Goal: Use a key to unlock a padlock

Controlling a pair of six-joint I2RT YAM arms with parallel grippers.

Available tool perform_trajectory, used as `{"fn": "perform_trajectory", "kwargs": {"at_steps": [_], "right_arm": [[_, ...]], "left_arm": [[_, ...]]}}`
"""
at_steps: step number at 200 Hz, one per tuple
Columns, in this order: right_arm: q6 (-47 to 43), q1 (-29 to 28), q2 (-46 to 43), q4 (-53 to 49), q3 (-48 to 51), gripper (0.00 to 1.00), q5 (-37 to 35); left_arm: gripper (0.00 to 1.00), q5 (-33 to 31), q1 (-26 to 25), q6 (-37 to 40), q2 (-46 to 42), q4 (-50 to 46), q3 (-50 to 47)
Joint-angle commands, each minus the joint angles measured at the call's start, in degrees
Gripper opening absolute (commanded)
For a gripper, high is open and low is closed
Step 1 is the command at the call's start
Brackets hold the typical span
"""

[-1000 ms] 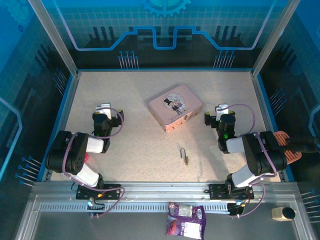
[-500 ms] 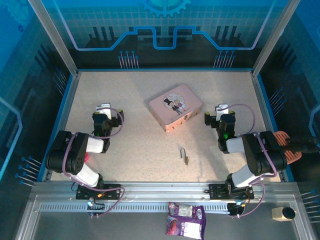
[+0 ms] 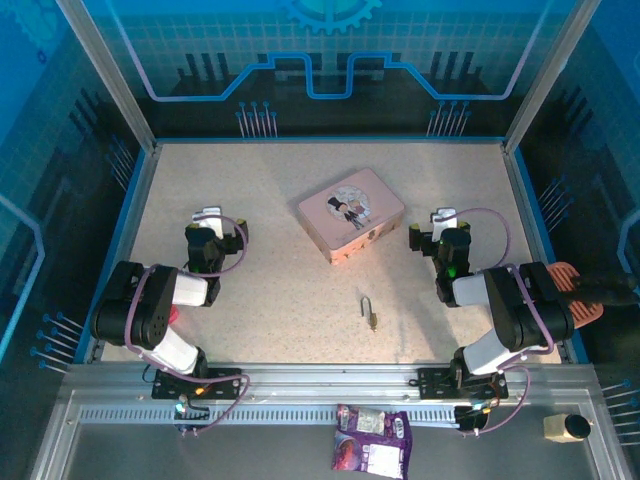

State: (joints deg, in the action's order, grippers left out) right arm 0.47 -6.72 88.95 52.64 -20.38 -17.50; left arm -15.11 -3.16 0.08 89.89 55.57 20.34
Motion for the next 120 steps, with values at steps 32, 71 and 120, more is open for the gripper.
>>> {"fn": "perform_trajectory", "kwargs": {"at_steps": [32, 71, 120], "right_arm": [[0.5, 0.5, -0.3, 2.1, -1.0, 1.00, 0.2], [0.5, 0.5, -0.3, 2.1, -1.0, 1.00, 0.1], [0.8, 0.7, -0.3, 1.5, -1.2, 1.00, 0.5]], "left_arm": [[0.99, 0.4, -0.3, 0.6, -0.4, 1.3, 0.1], [0.99, 0.4, -0.4, 0.6, -0.5, 1.3, 0.0], [0.99, 0.3, -0.4, 0.6, -0.5, 1.4, 0.0]]}}
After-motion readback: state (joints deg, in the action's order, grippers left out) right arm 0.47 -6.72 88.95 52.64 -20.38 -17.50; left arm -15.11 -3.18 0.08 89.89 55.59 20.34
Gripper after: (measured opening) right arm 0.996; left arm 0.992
